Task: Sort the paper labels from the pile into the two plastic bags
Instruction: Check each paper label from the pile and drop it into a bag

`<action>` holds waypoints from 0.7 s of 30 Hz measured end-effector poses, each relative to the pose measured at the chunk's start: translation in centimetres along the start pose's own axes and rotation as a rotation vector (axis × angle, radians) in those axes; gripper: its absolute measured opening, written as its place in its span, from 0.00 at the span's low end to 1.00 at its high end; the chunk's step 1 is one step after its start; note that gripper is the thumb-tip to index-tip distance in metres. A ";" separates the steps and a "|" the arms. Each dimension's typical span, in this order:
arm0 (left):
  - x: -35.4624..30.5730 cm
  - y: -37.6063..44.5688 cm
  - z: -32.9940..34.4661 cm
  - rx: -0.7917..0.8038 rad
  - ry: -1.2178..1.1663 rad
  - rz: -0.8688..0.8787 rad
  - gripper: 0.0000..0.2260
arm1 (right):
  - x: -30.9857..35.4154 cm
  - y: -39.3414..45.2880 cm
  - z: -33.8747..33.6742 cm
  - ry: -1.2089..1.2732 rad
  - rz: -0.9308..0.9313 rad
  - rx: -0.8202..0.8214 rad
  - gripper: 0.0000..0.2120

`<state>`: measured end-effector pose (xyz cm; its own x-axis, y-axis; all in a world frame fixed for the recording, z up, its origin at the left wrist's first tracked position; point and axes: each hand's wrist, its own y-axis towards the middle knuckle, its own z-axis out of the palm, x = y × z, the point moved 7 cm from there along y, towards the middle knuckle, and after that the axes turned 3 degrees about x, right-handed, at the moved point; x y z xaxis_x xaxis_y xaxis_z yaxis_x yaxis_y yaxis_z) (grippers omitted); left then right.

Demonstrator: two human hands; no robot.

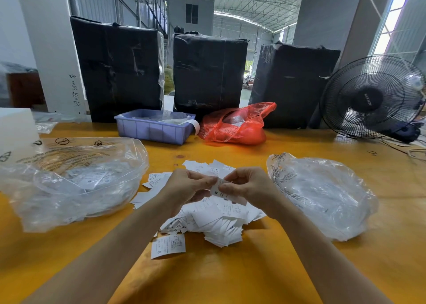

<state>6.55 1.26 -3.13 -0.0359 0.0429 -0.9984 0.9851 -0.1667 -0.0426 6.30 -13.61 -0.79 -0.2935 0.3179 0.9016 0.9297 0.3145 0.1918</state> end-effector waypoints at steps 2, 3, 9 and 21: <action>0.1 0.0 0.3 0.025 0.029 0.004 0.07 | 0.0 -0.1 0.2 -0.002 0.016 0.031 0.12; 0.1 0.0 0.4 0.028 0.039 0.008 0.08 | 0.0 -0.1 0.4 -0.004 0.027 0.056 0.13; 0.2 -0.1 0.8 0.084 0.099 0.001 0.09 | 0.3 -0.3 0.5 -0.087 0.000 0.069 0.21; 1.9 0.2 0.9 -0.158 -0.332 -0.129 0.09 | 0.6 0.1 0.3 -0.028 -0.137 -0.135 0.17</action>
<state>6.49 0.39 -5.08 -0.1883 -0.2722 -0.9436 0.9817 -0.0257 -0.1885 6.11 -13.07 -0.34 -0.4240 0.3060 0.8524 0.9013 0.2345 0.3642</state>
